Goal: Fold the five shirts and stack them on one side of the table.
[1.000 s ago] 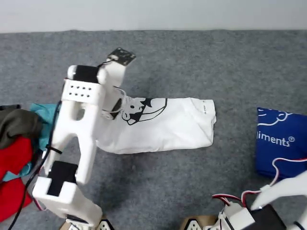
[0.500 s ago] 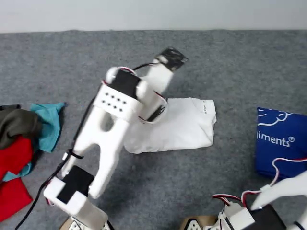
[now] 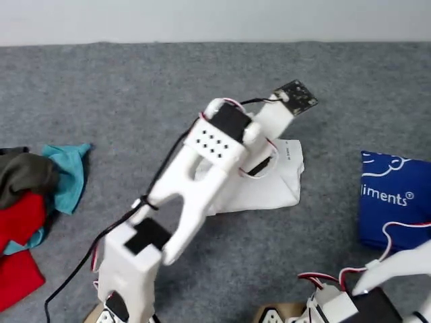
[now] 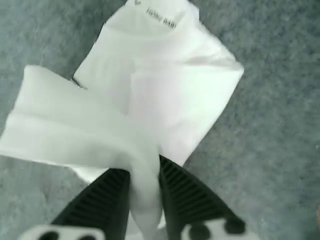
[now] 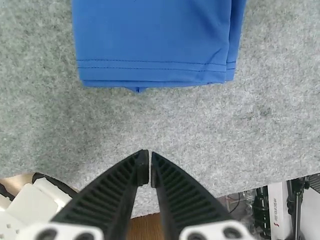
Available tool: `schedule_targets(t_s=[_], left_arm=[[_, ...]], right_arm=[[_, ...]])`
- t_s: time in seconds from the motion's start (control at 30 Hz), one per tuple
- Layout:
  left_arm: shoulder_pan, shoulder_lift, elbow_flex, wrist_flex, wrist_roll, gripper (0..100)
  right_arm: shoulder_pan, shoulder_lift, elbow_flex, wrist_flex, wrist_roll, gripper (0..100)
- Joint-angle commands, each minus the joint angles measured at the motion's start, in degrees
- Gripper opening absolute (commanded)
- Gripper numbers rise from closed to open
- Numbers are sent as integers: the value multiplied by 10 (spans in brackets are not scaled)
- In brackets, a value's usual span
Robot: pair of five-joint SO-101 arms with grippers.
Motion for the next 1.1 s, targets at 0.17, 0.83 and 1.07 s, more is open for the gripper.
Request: schedule_targets(t_s=[0.17, 0.83, 1.07], left_arm=[[22, 130, -173, -8, 16, 29], [-79, 128, -298, 23, 33, 35], [-155, 128, -181, 20, -4, 18]], right_arm=[[5, -27, -25, 22, 2, 19], [5, -27, -25, 23, 2, 19], [3, -25, -25, 23, 2, 19]])
